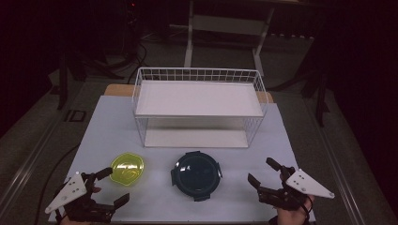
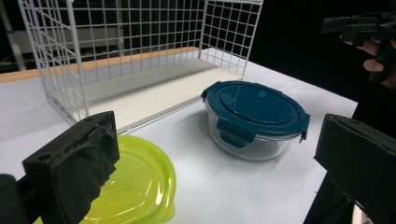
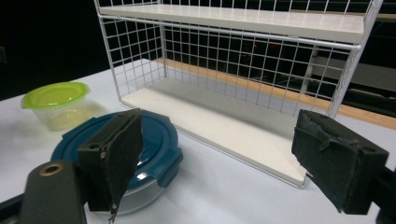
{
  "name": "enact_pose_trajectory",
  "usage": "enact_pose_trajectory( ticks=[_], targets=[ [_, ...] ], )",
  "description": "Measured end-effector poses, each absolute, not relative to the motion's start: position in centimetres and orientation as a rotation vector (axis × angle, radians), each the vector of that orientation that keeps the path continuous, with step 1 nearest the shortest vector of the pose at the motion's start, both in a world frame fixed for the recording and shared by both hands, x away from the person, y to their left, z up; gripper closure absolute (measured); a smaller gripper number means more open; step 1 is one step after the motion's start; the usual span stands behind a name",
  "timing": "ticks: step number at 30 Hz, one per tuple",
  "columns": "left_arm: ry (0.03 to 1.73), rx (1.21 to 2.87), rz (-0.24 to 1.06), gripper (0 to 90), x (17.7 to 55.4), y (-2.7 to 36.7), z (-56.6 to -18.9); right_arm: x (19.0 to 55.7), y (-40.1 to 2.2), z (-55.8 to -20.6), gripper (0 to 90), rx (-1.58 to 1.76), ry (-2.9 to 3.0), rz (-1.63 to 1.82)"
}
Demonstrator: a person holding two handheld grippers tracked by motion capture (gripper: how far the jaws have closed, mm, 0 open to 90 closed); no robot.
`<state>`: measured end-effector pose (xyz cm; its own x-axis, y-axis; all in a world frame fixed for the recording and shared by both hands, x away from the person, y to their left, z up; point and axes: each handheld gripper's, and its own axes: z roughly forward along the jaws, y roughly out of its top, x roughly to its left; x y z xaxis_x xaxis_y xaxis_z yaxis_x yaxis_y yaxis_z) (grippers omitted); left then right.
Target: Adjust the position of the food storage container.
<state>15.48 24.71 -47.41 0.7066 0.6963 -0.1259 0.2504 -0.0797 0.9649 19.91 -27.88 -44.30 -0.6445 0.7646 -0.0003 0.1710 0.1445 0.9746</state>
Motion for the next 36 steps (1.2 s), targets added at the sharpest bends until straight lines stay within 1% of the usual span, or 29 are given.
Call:
enact_pose_trajectory(
  ticks=[4,7,11,17,20,23,26,27,29,30,36],
  targets=[
    [0.756,1.655,0.436,0.0,15.4,24.4,-46.7,19.7,-27.9,-44.1,16.2,0.897,1.904,1.531],
    [0.744,1.638,0.433,0.0,15.3,24.4,-45.3,19.4,-27.7,-43.8,16.2,0.894,1.888,1.543],
    [0.74,1.675,0.469,0.0,15.5,24.3,-44.1,19.4,-27.7,-43.8,16.0,0.887,1.885,1.535],
    [0.761,1.682,0.422,0.0,16.7,24.1,-43.0,19.6,-27.6,-43.9,16.0,0.893,1.896,1.53],
    [0.739,1.696,0.363,0.0,17.5,23.3,-42.8,19.6,-27.6,-43.9,15.9,0.892,1.894,1.529],
    [0.727,1.737,0.35,0.7,18.1,22.2,-42.9,19.6,-27.7,-43.9,15.9,0.887,1.89,1.532],
    [0.732,1.753,0.358,9.0,18.5,21.1,-43.3,19.6,-27.8,-43.9,15.9,0.894,1.888,1.538],
    [0.743,1.765,0.364,15.8,18.7,20.8,-43.4,19.7,-27.8,-43.9,15.9,0.895,1.889,1.541],
    [0.746,1.793,0.348,22.3,19.1,20.1,-43.7,19.7,-27.8,-44.0,15.9,0.897,1.888,1.545],
    [0.752,1.808,0.339,28.0,19.4,19.7,-44.0,19.7,-27.8,-44.0,15.9,0.898,1.891,1.544],
    [0.812,1.896,0.304,49.8,20.2,17.7,-45.5,19.8,-27.7,-44.1,15.9,0.896,1.905,1.546]
  ],
)
